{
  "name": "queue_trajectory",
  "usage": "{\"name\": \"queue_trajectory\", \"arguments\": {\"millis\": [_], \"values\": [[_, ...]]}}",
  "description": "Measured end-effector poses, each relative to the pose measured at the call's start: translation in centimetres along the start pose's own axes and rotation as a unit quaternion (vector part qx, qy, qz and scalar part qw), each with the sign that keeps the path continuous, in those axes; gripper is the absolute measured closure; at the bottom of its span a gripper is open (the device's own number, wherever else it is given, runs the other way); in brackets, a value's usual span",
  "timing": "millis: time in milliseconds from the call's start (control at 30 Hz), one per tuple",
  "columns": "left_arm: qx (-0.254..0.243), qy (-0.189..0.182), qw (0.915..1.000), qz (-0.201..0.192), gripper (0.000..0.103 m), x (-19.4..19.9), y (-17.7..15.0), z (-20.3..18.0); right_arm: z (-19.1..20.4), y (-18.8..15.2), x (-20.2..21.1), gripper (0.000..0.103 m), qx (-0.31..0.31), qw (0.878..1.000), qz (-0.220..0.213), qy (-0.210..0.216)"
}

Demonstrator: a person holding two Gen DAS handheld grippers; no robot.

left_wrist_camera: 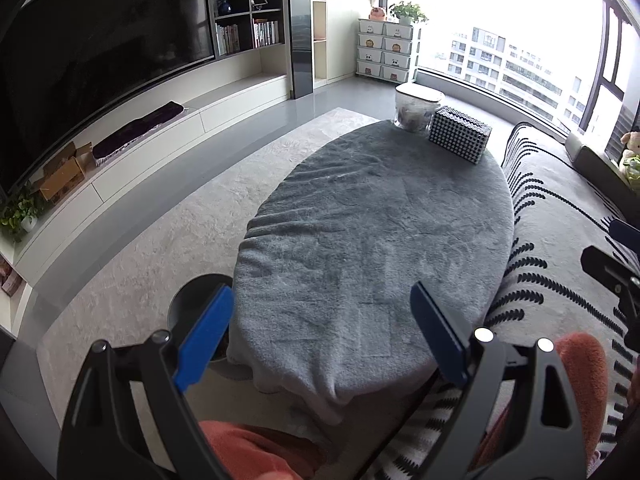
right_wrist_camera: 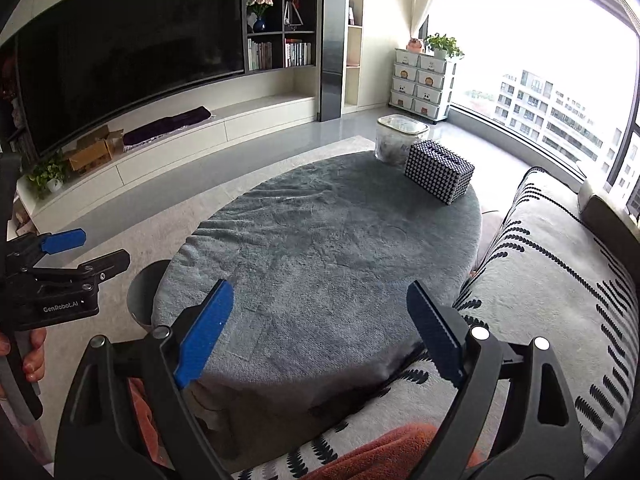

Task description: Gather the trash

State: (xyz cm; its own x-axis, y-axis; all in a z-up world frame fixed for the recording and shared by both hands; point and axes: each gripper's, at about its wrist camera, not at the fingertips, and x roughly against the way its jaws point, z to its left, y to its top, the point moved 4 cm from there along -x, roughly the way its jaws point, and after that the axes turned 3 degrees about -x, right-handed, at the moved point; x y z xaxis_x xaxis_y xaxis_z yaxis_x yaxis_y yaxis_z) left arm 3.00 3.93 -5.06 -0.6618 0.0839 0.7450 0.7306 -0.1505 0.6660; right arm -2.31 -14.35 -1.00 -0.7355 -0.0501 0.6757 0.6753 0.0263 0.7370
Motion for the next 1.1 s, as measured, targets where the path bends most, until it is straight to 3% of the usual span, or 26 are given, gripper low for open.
{"name": "queue_trajectory", "arguments": {"millis": [467,1100], "values": [[0.012,0.0,0.9999,0.003,0.014,1.7,0.9,-5.1,-5.0,-0.3,2.5,0.017,-0.008,1.0,-0.002,0.009],[0.002,0.006,1.0,-0.007,0.014,4.4,2.0,-6.7,-6.4,0.2,3.9,0.017,-0.015,1.0,-0.003,0.003]]}}
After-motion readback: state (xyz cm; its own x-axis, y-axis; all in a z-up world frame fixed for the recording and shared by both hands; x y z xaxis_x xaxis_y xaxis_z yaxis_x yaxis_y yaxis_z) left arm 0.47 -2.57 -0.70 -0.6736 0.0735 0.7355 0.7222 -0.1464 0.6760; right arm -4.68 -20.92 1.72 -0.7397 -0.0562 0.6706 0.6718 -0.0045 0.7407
